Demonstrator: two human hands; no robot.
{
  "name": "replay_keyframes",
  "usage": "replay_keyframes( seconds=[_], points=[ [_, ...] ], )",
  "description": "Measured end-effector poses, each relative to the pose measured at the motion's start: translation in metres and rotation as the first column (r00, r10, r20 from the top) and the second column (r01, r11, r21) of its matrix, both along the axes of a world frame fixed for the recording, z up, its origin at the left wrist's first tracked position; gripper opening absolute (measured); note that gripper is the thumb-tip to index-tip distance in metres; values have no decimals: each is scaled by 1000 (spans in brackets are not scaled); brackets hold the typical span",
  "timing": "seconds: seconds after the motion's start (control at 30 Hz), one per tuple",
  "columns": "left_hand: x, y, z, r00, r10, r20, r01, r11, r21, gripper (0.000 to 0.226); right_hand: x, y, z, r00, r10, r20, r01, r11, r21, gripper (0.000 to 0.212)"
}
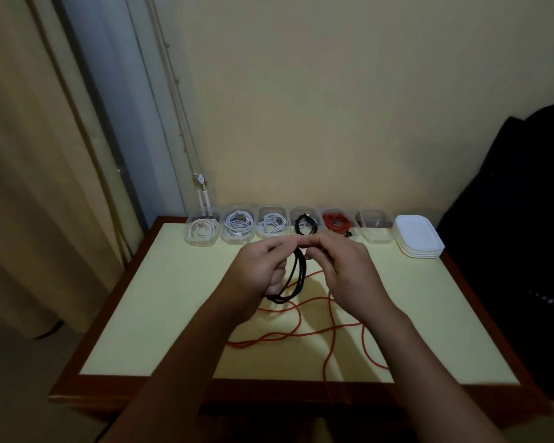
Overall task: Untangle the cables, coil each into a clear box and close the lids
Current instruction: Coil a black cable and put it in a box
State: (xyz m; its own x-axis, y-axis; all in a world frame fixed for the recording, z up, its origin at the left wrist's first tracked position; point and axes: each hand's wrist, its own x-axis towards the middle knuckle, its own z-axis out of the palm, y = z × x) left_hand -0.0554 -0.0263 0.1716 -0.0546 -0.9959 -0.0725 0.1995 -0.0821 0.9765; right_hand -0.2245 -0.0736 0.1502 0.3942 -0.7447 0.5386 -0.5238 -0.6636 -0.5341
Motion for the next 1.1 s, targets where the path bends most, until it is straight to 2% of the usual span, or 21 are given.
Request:
replay_keyframes(
  seconds=[0.23, 0.33, 0.47, 0.53, 0.6, 0.67, 0.73, 0.87, 1.0, 1.1],
  points=[
    [3, 1, 3, 985, -27, -172, 40, 997, 70, 31, -8, -6, -6, 989, -74, -129, 48, 979, -200, 14],
    [3, 2, 5, 964, -57, -259, 90, 989, 115, 40, -7, -4, -8, 989, -98, -115, 70, 972, -226, 8],
    [5, 2, 7, 922, -93, -376, 167, 971, 171, 38, -6, -2, -8, 989, -134, -71, 111, 960, -257, 13],
    [4, 3, 7, 904, -102, -415, 194, 963, 187, 37, -4, 2, -7, 989, -148, 27, 150, 975, -164, 12],
    [3, 4, 7, 895, -102, -435, 204, 960, 193, 36, 0, 7, -4, 956, -213, 204, 196, 975, 103, 11],
    [2, 4, 8, 890, -94, -446, 201, 959, 199, 34, 4, 10, -1, 890, -282, 359, 130, 910, 393, 12],
    [2, 3, 8, 894, -87, -439, 193, 960, 204, 31, 5, 11, 0, 829, -302, 470, 1, 842, 539, 13],
    [4, 1, 7, 906, -75, -416, 178, 961, 213, 35, 6, 18, 8, 652, -333, 681, -323, 691, 647, 7],
    [2, 3, 5, 902, -79, -425, 186, 958, 217, 34, 8, 24, 13, 531, -409, 742, -476, 581, 661, 13],
    [0, 9, 4, 886, -89, -455, 198, 960, 198, 30, 9, 30, 17, 449, -488, 749, -614, 440, 655, 21]
  ],
)
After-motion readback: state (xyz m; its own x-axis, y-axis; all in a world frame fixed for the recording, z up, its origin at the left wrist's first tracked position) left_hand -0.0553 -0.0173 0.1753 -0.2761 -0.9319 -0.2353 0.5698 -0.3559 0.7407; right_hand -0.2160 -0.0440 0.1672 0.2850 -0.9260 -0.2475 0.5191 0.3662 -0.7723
